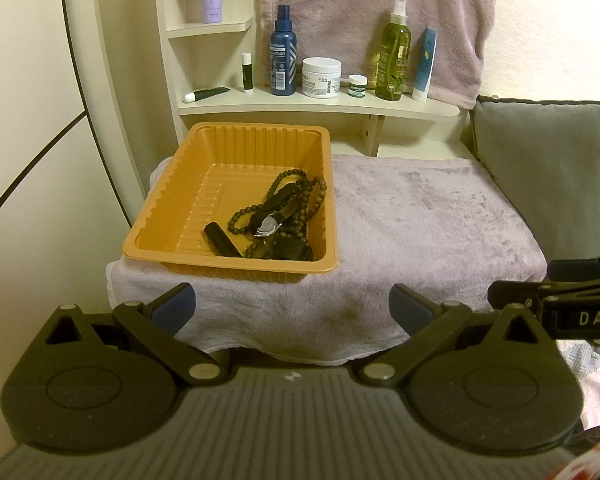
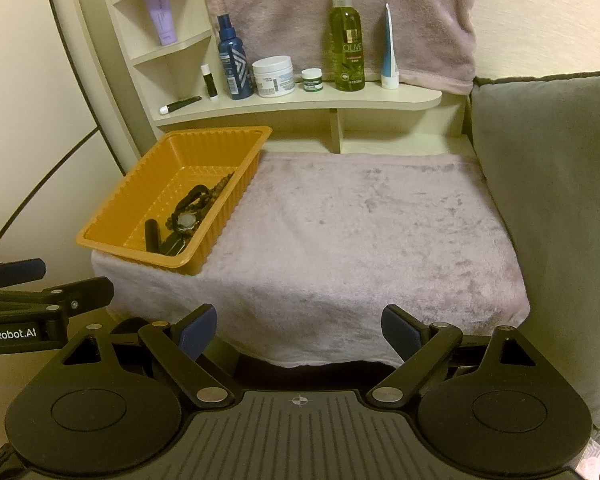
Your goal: Organize jewelry
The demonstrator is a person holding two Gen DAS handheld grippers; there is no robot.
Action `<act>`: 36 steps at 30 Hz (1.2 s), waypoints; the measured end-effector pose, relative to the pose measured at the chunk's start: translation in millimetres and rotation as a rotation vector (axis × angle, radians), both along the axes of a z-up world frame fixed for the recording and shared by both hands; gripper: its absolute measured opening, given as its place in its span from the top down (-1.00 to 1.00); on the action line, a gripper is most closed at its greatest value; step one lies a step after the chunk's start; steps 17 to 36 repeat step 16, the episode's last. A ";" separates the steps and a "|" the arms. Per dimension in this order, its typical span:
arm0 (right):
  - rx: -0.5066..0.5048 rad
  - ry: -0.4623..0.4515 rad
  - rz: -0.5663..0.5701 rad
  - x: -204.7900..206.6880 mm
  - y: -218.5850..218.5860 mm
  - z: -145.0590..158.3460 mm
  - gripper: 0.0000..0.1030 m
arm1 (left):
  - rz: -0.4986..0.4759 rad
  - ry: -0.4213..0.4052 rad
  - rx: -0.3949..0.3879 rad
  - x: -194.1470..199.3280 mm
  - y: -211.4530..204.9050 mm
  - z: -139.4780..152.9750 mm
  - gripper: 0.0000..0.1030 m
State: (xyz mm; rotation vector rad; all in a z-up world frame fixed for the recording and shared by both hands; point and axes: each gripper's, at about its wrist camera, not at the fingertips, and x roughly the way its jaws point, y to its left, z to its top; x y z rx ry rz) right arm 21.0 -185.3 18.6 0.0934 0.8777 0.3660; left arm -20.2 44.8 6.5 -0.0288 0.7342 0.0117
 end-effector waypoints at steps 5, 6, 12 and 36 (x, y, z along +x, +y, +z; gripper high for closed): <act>0.001 0.000 0.001 0.2 0.2 0.1 -0.73 | -0.001 0.000 -0.001 0.2 0.2 0.2 -0.99; 0.000 0.000 0.001 0.2 0.5 0.1 -0.73 | 0.000 -0.001 -0.001 0.1 0.1 0.3 -0.99; 0.000 0.000 0.000 0.2 1.9 -0.1 -0.73 | -0.003 -0.010 0.000 -2.1 -1.1 -1.3 -0.99; 0.001 0.000 0.001 0.1 1.6 -0.2 -0.73 | 0.003 -0.019 -0.006 -3.2 -0.7 -1.2 -0.99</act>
